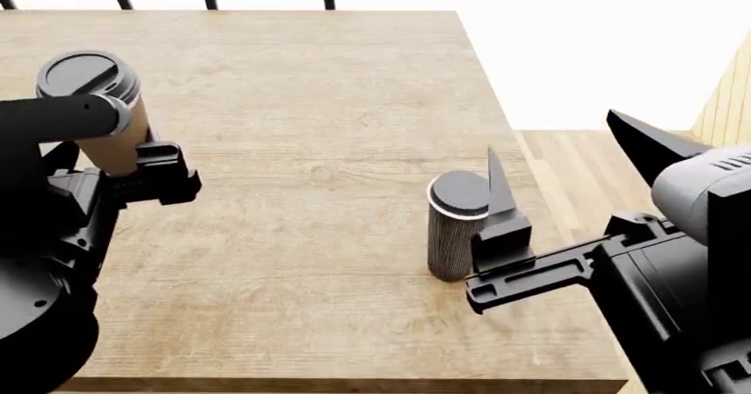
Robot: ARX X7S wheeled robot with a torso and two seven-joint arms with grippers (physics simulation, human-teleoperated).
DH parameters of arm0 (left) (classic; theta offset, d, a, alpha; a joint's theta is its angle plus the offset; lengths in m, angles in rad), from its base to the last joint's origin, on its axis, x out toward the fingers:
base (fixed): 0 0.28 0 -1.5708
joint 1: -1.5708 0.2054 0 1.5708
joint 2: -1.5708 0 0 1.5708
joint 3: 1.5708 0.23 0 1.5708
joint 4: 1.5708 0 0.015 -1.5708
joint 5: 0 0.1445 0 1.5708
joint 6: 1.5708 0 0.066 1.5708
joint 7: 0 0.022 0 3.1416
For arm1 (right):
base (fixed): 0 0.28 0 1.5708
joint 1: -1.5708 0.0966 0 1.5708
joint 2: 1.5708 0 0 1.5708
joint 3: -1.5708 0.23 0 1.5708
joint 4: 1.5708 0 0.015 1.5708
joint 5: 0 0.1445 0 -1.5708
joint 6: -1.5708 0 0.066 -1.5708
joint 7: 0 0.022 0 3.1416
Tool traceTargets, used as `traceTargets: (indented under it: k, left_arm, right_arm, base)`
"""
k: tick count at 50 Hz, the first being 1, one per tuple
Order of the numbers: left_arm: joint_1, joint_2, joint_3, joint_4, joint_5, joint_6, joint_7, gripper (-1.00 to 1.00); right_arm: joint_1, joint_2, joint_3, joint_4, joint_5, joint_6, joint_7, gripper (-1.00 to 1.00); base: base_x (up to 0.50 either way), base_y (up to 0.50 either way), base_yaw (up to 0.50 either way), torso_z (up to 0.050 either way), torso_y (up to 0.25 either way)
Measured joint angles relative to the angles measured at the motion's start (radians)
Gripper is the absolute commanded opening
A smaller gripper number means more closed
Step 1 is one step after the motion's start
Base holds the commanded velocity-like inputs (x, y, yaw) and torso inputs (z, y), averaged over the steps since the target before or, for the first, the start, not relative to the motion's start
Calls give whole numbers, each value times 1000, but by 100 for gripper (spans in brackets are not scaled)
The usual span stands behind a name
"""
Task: Move the drinks to the dining counter.
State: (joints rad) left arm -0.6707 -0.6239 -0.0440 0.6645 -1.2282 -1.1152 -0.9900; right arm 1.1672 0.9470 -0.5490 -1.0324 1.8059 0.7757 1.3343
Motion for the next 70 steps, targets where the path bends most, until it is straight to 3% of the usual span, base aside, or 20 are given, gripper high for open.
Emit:
traceTargets:
  k: [18, 42, 70]
  left_arm:
    - [48, -4, 16, -1, -51, -22, -7, -100]
    - [126, -34, 12, 22, -121, -45, -44, -100]
    - [193, -36, 15, 21, -89, -8, -12, -100]
  right_arm:
    - [-30, -48, 161, 2, 102, 118, 68, 100]
    - [-38, -65, 190, 11, 119, 160, 87, 100]
    - [-52, -72, 203, 13, 119, 174, 89, 100]
  base:
    - [0, 0, 0, 0, 0]
    - [0, 0, 0, 0, 0]
    - [0, 0, 0, 0, 0]
